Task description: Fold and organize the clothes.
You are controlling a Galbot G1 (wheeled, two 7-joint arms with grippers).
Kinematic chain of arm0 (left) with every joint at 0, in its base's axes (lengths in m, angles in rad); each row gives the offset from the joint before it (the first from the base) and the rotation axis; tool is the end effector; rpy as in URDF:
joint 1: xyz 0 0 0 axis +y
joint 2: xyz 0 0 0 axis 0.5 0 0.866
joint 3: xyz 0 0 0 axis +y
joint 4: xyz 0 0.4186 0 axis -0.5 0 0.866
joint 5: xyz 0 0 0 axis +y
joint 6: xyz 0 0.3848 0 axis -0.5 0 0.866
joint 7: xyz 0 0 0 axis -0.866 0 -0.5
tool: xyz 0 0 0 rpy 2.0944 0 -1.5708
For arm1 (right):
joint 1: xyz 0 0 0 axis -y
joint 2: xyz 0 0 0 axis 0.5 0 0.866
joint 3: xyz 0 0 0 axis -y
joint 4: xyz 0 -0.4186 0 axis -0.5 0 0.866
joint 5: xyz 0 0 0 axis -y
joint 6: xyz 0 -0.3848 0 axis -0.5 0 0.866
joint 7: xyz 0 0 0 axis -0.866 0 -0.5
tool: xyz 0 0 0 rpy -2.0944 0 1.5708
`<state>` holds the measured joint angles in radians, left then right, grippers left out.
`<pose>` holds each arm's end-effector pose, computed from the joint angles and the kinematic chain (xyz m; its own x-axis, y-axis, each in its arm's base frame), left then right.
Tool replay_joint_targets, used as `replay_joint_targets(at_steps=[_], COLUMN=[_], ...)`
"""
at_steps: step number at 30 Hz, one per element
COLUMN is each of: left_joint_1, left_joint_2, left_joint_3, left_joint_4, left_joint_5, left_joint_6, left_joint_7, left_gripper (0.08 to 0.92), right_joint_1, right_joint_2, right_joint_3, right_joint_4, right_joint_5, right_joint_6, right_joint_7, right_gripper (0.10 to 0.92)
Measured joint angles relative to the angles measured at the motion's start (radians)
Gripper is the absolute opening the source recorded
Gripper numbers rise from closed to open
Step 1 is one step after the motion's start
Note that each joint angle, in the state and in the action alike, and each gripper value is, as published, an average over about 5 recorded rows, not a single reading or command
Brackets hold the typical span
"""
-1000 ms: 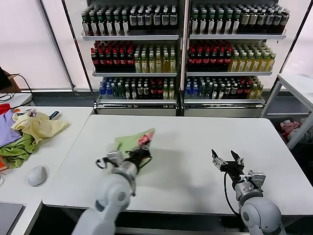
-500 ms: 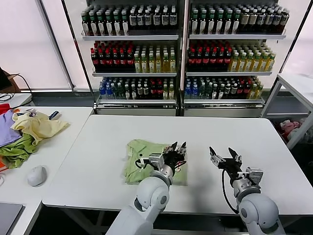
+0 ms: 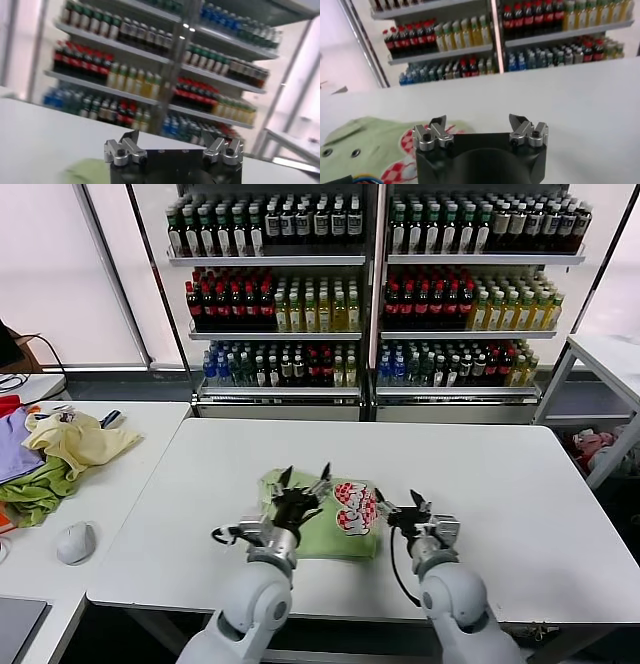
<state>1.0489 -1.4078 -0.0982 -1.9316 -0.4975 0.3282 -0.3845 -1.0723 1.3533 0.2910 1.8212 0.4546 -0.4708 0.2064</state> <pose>0.3274 -0.1007 -0.3037 -0.9668 0.2129 0.1414 0.1650 0.9424 -0.2910 0.3543 0.0141 -0.3432 -0.9298 -0.1722 0.3252 -0.1190 0.9770 0.1770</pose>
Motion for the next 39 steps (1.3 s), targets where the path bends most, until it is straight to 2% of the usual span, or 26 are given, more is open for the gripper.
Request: replay_joint_targets(at_steps=[3,5,18,25,28,34,39], left_joint_1=[0.037,0.059,0.139,0.154,0.158,0.167,0.172], left_joint_2=[0.035,0.052,0.091,0.091,0.089,0.085,0.077], left_joint_3=[-0.044,-0.069,-0.128,-0.134,-0.133,-0.128,-0.124], left_joint_4=[-0.025,-0.04,-0.083,-0.094,-0.097,-0.097,-0.095], left_joint_5=[0.015,0.023,0.056,0.071,0.08,0.101,0.121], left_joint_6=[-0.017,-0.026,-0.048,-0.051,-0.05,-0.046,-0.046], left_joint_7=[-0.005,-0.009,-0.017,-0.018,-0.018,-0.012,-0.008], left_gripper=[0.822,0.823,0.823,0.823,0.823,0.823,0.823], right_joint_1=[0.033,0.047,0.077,0.101,0.12,0.143,0.133], right_joint_2=[0.031,0.045,0.05,-0.011,-0.057,-0.159,-0.212], right_joint_3=[-0.045,-0.071,-0.12,-0.096,-0.071,-0.011,0.037], right_joint_4=[-0.051,-0.076,-0.14,-0.153,-0.167,-0.189,-0.183], right_joint_5=[-0.009,-0.011,0.022,0.01,-0.01,-0.055,-0.085], right_joint_6=[-0.005,-0.008,-0.024,-0.011,0.002,0.052,0.109], right_joint_7=[0.018,0.028,0.052,0.027,0.002,-0.076,-0.115], right_gripper=[0.806,0.767,0.396,0.192,0.135,0.134,0.26])
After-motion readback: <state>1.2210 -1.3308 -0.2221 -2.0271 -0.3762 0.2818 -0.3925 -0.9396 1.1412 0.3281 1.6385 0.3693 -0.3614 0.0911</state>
